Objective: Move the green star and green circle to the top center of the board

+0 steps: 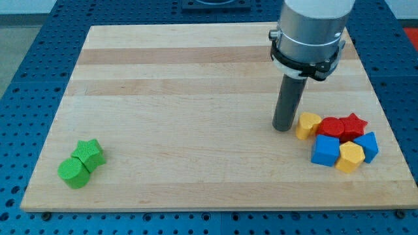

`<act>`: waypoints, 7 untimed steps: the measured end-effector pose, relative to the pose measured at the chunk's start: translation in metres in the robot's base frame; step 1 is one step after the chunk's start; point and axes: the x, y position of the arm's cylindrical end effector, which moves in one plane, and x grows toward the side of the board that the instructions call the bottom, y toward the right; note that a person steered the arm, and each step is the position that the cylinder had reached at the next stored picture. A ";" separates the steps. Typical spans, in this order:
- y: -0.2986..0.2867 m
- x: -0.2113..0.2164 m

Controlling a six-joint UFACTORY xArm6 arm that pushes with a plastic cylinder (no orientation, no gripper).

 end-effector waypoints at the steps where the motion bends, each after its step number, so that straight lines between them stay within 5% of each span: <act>1: 0.000 0.000; 5: -0.163 0.113; 7: -0.238 0.134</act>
